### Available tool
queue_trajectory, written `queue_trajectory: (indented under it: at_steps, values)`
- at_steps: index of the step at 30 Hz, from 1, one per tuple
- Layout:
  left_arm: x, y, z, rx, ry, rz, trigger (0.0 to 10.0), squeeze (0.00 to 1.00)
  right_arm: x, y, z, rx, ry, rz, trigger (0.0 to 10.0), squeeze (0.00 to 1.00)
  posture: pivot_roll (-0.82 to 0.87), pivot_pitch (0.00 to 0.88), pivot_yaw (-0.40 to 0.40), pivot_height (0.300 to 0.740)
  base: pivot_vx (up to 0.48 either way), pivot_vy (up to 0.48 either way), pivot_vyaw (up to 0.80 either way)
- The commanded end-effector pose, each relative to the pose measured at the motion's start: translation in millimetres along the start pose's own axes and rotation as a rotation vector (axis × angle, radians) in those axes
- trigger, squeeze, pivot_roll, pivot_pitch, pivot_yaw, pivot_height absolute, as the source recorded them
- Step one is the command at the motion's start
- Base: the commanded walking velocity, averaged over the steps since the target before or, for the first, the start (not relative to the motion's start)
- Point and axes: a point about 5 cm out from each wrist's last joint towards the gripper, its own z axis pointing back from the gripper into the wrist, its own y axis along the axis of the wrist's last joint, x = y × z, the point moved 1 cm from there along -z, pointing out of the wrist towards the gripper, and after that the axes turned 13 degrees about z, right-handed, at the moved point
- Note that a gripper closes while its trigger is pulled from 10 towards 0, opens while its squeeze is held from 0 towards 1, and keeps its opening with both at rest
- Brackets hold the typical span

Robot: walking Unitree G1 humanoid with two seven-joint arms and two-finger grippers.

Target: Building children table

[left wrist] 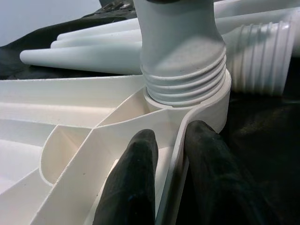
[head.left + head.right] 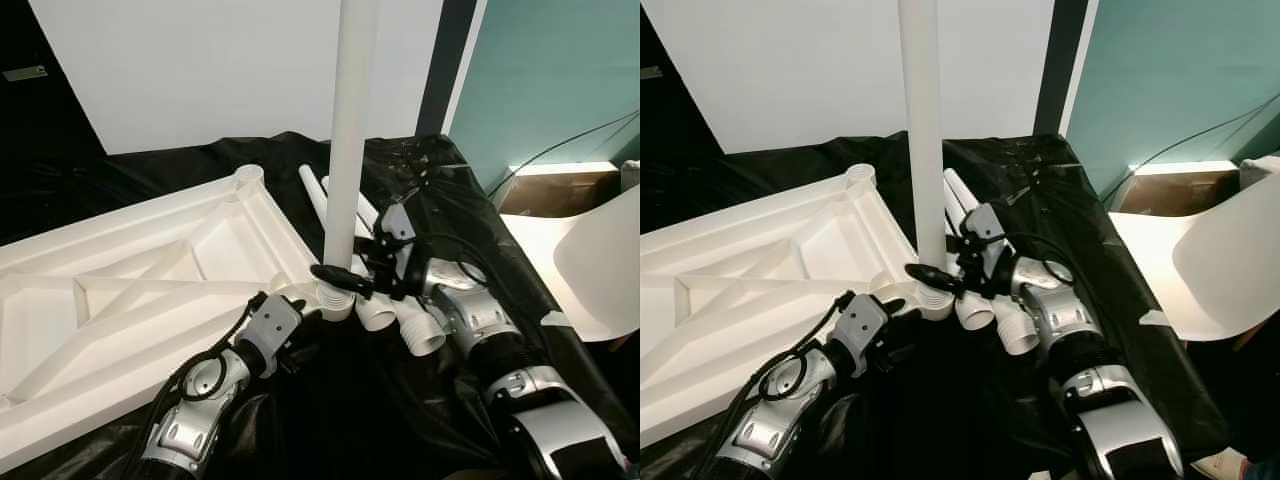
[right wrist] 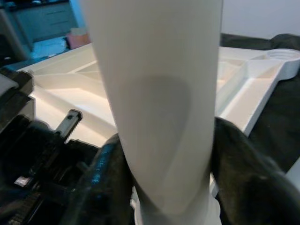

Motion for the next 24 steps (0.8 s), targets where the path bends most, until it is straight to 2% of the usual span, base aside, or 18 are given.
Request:
queue_trajectory:
  at_steps: [1,9,10,12,14,15,16,17,19,24]
  values:
    - [17.2,-33.8,3.1,-0.15,-0.086,0.055,10.0,0.0,-7.4,-0.3,-4.0,-0.011,0.118,-0.004,0.0,0.0,0.17,0.0,-0.015,0.74,0.0,0.0,0.0]
    - [15.0,-34.8,5.6,-0.157,-0.086,0.048,10.0,0.0,-16.4,-4.2,-9.4,-0.003,0.131,-0.062,0.0,0.0,0.17,0.0,-0.01,0.74,0.0,0.0,0.0]
    - [14.1,-33.8,5.0,-0.156,-0.087,0.045,10.0,0.0,-29.3,-10.2,-12.0,0.003,0.102,-0.096,0.0,0.0,0.17,0.0,-0.007,0.74,0.0,0.0,0.0]
    - [14.0,-33.6,4.8,-0.155,-0.087,0.044,10.0,0.0,-34.1,-12.7,-12.5,0.005,0.087,-0.106,0.0,0.0,0.17,0.0,-0.006,0.74,0.0,0.0,0.0]
    - [13.9,-33.9,4.9,-0.156,-0.089,0.042,10.0,0.0,-40.3,-14.1,-14.6,0.033,-0.031,-0.077,0.0,0.0,0.17,0.0,-0.007,0.74,0.0,0.0,0.0]
    - [13.7,-34.3,4.8,-0.158,-0.091,0.04,10.0,0.0,-33.3,-12.9,-14.8,0.051,-0.249,-0.071,0.0,0.0,0.16,0.0,-0.005,0.74,0.0,0.0,0.0]
    - [13.6,-34.5,4.7,-0.159,-0.092,0.039,10.0,0.0,-28.3,-12.4,-12.7,0.06,-0.407,-0.076,0.0,0.0,0.16,0.0,-0.005,0.74,0.0,0.0,0.0]
    - [13.6,-34.5,4.7,-0.159,-0.092,0.039,10.0,0.0,-28.3,-12.4,-12.7,0.06,-0.407,-0.076,0.0,0.0,0.16,0.0,-0.005,0.74,0.0,0.0,0.0]
    - [13.6,-34.0,4.2,-0.159,-0.093,0.038,10.0,0.0,-19.1,-13.2,-3.6,0.041,-0.637,-0.064,0.0,0.0,0.17,0.0,0.0,0.74,0.0,0.0,0.0]
    - [14.2,-33.8,4.2,-0.158,-0.097,0.038,10.0,0.0,-11.9,-9.7,2.7,0.026,-0.748,-0.034,0.0,0.0,0.16,0.0,0.002,0.74,0.0,0.0,0.0]
